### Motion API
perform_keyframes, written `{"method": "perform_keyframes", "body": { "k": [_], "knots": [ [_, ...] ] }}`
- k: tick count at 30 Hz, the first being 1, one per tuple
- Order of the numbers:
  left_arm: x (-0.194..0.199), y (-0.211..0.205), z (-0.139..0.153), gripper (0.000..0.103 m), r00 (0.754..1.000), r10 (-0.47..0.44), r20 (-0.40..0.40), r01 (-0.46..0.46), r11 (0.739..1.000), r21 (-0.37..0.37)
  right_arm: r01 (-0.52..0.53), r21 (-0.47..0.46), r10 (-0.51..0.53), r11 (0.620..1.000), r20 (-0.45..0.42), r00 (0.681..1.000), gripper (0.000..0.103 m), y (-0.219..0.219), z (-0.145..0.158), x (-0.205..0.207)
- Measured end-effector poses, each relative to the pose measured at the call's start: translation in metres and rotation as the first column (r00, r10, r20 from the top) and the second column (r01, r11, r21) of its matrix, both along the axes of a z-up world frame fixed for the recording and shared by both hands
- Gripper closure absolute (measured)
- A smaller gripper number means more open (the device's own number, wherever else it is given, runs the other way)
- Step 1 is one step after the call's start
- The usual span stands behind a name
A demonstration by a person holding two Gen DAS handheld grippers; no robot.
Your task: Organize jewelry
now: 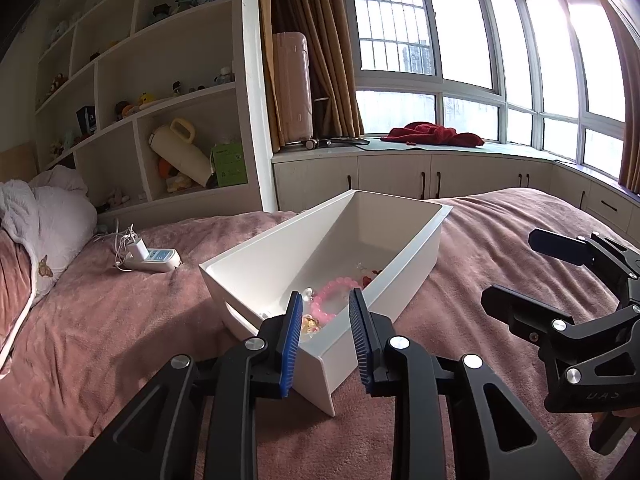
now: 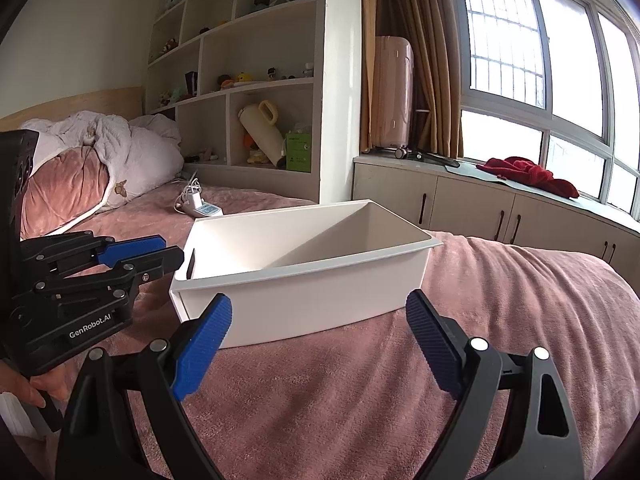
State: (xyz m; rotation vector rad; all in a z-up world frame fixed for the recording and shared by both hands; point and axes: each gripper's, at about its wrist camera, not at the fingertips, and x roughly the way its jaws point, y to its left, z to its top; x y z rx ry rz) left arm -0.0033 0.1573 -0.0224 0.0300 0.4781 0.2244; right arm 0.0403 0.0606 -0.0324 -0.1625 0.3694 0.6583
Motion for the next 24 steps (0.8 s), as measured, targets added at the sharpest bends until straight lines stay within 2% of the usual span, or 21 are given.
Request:
{"method": "perform_keyframes", "body": {
  "k": [5,24],
  "knots": [
    [0.0004,-0.0006,-0.0004,0.070,1.000,0.001,-0.003,-0.001,1.000,-0.003,0.004,0.002,-0.004,1.000,-0.001,1.000,0.015,-0.0013,-0.0009,0.0003],
    [0.0042,-0.0002,-0.0068,0.070,1.000,-0.003,-0.022,0.003,1.000,-0.009,0.003,-0.009,-0.003,1.000,-0.030,1.000,0.015,0.0008,-0.0079,0.0043]
  ]
}}
